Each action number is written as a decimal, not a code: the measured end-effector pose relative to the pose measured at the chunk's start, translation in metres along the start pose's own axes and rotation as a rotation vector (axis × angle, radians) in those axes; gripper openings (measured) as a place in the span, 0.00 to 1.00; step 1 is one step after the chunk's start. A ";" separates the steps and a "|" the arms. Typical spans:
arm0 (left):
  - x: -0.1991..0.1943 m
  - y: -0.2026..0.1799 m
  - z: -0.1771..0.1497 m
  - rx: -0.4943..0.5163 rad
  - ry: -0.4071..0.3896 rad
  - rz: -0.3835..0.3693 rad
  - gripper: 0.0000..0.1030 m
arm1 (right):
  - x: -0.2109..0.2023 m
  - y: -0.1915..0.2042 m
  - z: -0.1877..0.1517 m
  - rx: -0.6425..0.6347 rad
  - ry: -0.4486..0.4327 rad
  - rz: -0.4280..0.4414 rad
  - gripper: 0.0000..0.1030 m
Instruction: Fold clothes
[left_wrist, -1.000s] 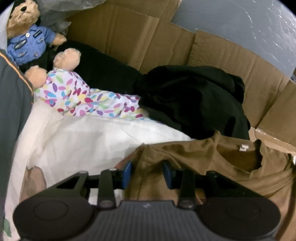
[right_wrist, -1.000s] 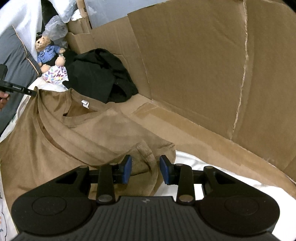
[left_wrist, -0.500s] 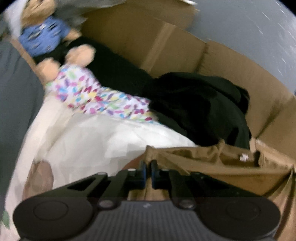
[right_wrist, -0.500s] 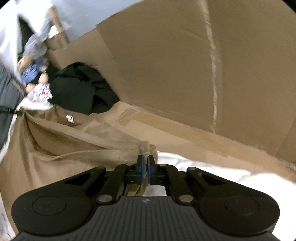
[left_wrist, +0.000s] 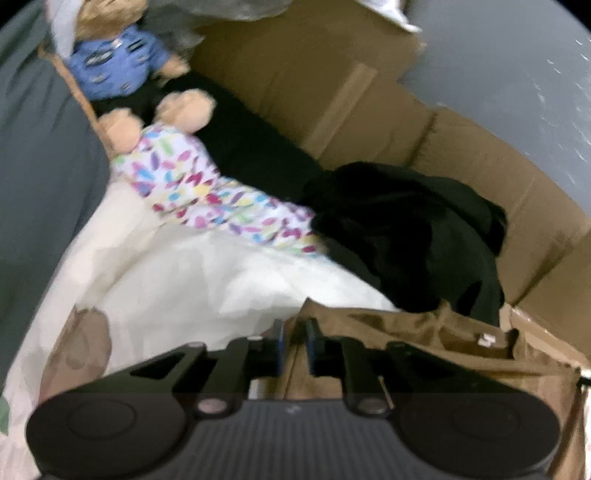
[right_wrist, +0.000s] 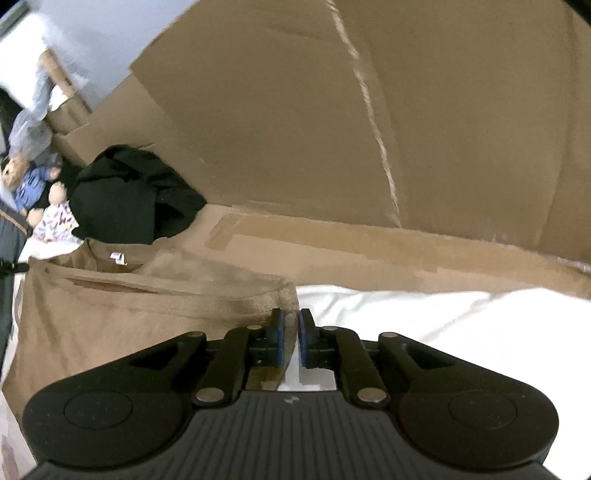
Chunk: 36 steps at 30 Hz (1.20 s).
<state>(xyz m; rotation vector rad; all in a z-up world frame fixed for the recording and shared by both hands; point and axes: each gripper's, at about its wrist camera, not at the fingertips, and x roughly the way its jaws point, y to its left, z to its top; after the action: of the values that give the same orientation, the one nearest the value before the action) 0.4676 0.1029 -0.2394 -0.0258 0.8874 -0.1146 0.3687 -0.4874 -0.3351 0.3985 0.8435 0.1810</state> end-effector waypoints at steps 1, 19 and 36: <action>0.002 -0.001 -0.001 0.014 0.003 0.006 0.25 | 0.000 0.003 0.000 -0.020 -0.003 -0.010 0.22; 0.011 -0.027 -0.015 0.209 -0.057 0.043 0.12 | 0.003 0.025 -0.004 -0.185 -0.067 -0.081 0.36; 0.011 -0.032 -0.014 0.222 -0.055 0.066 0.10 | 0.005 0.024 -0.002 -0.125 -0.061 -0.062 0.06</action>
<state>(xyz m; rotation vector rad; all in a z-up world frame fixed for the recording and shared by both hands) 0.4605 0.0706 -0.2546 0.2063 0.8156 -0.1493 0.3703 -0.4635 -0.3299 0.2592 0.7791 0.1628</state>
